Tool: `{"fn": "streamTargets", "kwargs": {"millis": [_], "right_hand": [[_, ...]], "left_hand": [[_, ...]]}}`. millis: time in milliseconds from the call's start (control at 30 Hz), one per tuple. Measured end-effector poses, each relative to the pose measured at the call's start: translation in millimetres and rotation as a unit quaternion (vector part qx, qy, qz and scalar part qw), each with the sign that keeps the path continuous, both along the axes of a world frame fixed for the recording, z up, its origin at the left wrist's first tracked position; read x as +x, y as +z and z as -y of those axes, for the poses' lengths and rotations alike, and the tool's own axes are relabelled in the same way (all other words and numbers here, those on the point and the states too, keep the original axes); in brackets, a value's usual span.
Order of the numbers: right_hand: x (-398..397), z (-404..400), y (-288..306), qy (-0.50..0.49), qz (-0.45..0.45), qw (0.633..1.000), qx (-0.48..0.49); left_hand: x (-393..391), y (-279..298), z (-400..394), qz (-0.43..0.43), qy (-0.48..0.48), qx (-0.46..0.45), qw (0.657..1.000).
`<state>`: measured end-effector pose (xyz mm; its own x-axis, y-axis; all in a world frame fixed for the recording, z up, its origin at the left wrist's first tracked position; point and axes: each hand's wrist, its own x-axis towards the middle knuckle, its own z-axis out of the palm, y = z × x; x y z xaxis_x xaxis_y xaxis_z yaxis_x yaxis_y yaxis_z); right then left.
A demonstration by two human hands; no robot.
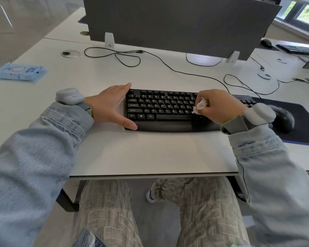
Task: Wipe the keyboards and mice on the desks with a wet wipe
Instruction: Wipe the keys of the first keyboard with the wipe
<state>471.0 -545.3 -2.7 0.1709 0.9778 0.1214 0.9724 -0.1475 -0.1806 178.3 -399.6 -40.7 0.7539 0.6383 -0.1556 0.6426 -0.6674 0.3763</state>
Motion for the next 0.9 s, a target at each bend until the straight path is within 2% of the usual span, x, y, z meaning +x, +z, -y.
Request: {"fn": "streamTargets", "kwargs": {"millis": [233, 400, 500, 667, 900], "right_hand": [[-47.4, -7.3, -14.3, -0.009, -0.037, 0.993, 0.110], [-136.1, -27.0, -20.1, 0.095, -0.028, 0.990, 0.096], [-165.3, -34.3, -27.5, 0.098, 0.006, 0.992, 0.077], [-143.6, -18.2, -29.0, 0.069, 0.000, 0.993, 0.097], [-86.8, 8.1, -33.9, 0.001, -0.026, 0.996, 0.082]], "left_hand": [[13.5, -1.8, 14.8, 0.023, -0.017, 0.037, 0.999], [14.0, -3.5, 15.4, 0.030, 0.001, 0.038, 0.999], [16.7, -5.4, 10.7, 0.030, 0.010, 0.036, 0.999], [10.7, -8.8, 9.7, 0.045, -0.010, 0.035, 0.998], [17.4, -4.6, 7.3, 0.005, -0.006, 0.065, 0.998]]}}
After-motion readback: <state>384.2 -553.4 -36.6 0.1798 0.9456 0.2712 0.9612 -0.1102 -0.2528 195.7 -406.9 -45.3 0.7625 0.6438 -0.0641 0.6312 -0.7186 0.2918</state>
